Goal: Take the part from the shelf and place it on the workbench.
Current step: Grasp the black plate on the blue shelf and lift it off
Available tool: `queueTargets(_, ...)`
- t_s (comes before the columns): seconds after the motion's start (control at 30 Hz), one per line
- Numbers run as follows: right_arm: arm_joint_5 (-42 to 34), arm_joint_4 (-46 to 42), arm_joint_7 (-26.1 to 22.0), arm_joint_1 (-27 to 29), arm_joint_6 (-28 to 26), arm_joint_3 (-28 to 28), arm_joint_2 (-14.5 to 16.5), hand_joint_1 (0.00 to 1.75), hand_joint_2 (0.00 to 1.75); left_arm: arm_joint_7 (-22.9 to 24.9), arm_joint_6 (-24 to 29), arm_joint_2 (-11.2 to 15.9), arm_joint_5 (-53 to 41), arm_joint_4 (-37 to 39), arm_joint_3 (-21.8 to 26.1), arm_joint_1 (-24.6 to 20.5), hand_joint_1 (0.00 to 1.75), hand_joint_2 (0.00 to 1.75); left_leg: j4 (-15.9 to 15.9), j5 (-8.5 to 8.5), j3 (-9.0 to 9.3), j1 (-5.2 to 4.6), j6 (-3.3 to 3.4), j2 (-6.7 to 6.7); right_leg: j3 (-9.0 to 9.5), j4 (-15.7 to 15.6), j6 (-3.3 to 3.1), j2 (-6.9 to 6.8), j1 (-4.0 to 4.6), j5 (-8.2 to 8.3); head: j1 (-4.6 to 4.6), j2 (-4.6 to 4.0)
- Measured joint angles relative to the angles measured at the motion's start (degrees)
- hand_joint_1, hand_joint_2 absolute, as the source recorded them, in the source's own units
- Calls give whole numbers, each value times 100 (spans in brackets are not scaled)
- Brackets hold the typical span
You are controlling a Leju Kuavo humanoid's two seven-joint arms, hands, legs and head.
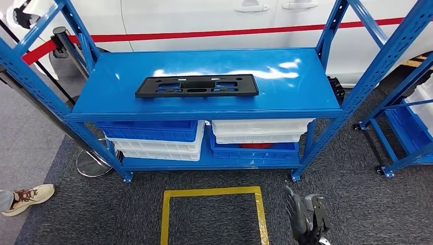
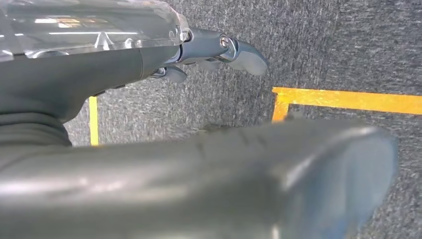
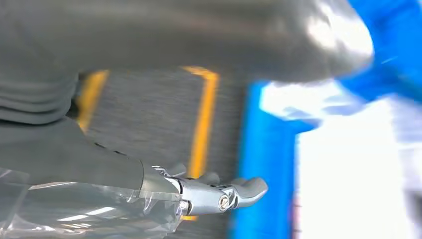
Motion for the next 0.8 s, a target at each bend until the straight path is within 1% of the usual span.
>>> queueTargets(0.03,-65,-173,-48,0,68,45,27,0,0,-5,-3,-3,-35,12,74,-4,0,0,333,-91,-179,0,1,-1,2,4,-11,6,17,-6,1,0)
queueTargets(0.07,-129,-346,-99,1,138,92,54,0,0,-12,-5,-8,-70,23,146,-7,0,0,485,-69,-278,-1,10,-1,8,10,-21,17,33,-14,1,0)
queueTargets(0.1,-192,-519,-149,0,207,143,82,0,0,-20,-8,-13,-107,36,216,-10,0,0,405,68,-272,-2,26,-2,19,17,-26,31,45,-22,1,0)
queueTargets(0.13,-255,-695,-200,0,274,194,108,0,0,-31,-10,-19,-140,45,284,-16,0,0,116,290,-167,-3,52,-5,35,22,-28,45,56,-34,0,0)
queueTargets(0.17,-318,-875,-252,-3,340,246,133,0,0,-44,-11,-22,-175,52,352,-25,0,0,-287,521,-11,-8,88,-15,52,26,-23,56,63,-46,1,0)
queueTargets(0.2,-384,-1060,-305,-9,407,303,157,0,0,-58,-12,-26,-211,59,426,-39,0,0,-656,682,137,-19,121,-29,59,37,-10,64,79,-60,1,0)
queueTargets(0.23,-445,-1239,-356,-16,472,361,178,0,0,-70,-15,-30,-243,67,499,-57,0,0,-918,767,244,-31,148,-41,55,44,10,71,87,-67,2,0)
queueTargets(0.27,-506,-1419,-407,-22,540,424,196,0,0,-83,-19,-35,-277,78,574,-76,0,0,-1056,783,295,-47,169,-51,44,48,34,77,90,-69,3,0)
queueTargets(0.3,-569,-1605,-457,-28,609,492,214,0,0,-93,-22,-42,-310,89,651,-91,0,0,-1091,765,309,-62,185,-54,34,46,65,81,89,-68,3,0)
queueTargets(0.37,-693,-1990,-563,-31,746,626,240,0,0,-109,-28,-67,-374,109,798,-111,0,0,-1143,784,331,-51,238,-48,28,64,131,78,77,-90,4,0)
queueTargets(0.4,-759,-2190,-619,-36,817,695,251,0,0,-116,-31,-81,-409,119,873,-120,0,0,-1171,796,349,-39,273,-41,-9,164,160,70,72,-159,7,0)
queueTargets(0.43,-820,-2375,-675,-41,882,763,257,0,0,-124,-34,-95,-440,128,944,-132,0,0,-1196,807,366,-25,302,-34,-100,371,183,62,68,-281,12,0)
queueTargets(0.47,-880,-2551,-726,-43,949,834,262,0,0,-136,-39,-107,-477,139,1020,-146,0,0,-1204,807,375,-25,322,-28,-259,700,200,54,57,-448,15,0)
queueTargets(0.5,-939,-2720,-777,-44,1017,909,267,0,0,-149,-42,-114,-513,148,1092,-158,0,0,-1203,800,377,-27,336,-23,-468,1097,216,50,52,-622,17,0)
queueTargets(0.53,-997,-2880,-827,-41,1080,980,272,0,0,-161,-45,-125,-545,155,1162,-168,0,0,-1201,791,381,-28,340,-20,-663,1446,228,48,45,-732,17,0)
queueTargets(0.57,-1056,-3045,-875,-37,1145,1050,276,0,0,-172,-46,-138,-584,166,1233,-175,0,0,-1199,779,391,-30,342,-18,-792,1651,237,45,38,-746,16,0)
queueTargets(0.6,-1115,-3214,-927,-36,1210,1117,282,0,0,-180,-50,-150,-618,176,1301,-181,0,0,-1198,763,410,-30,339,-19,-809,1627,239,41,32,-637,16,0)
queueTargets(0.63,-1172,-3393,-977,-38,1270,1184,288,0,0,-187,-57,-168,-652,189,1371,-188,0,0,-1197,740,441,-31,331,-20,-705,1369,231,33,26,-428,16,0)
queueTargets(0.67,-1233,-3620,-1030,-37,1334,1267,296,0,0,-197,-68,-187,-697,209,1451,-200,0,0,-1196,714,478,-31,317,-23,-523,965,213,20,23,-186,17,0)
queueTargets(0.7,-1333,-3914,-1123,-36,1440,1386,305,0,0,-216,-90,-212,-769,233,1549,-218,0,0,-1188,681,506,-45,294,-25,-338,569,193,3,33,-20,17,0)
queueTargets(0.73,-1483,-4264,-1268,-40,1602,1548,318,0,0,-246,-116,-234,-877,258,1672,-244,0,0,-1184,652,523,-56,265,-25,-203,275,171,-8,45,72,14,0)
queueTargets(0.77,-1669,-4626,-1445,-43,1803,1739,332,0,0,-280,-148,-251,-1007,286,1810,-271,0,0,-1181,627,532,-67,232,-22,-135,116,149,-12,59,85,11,0)
queueTargets(0.8,-1855,-4951,-1617,-50,1999,1927,344,0,0,-314,-179,-266,-1130,310,1944,-298,0,0,-1188,607,541,-77,197,-15,-116,75,126,-7,76,42,8,0)
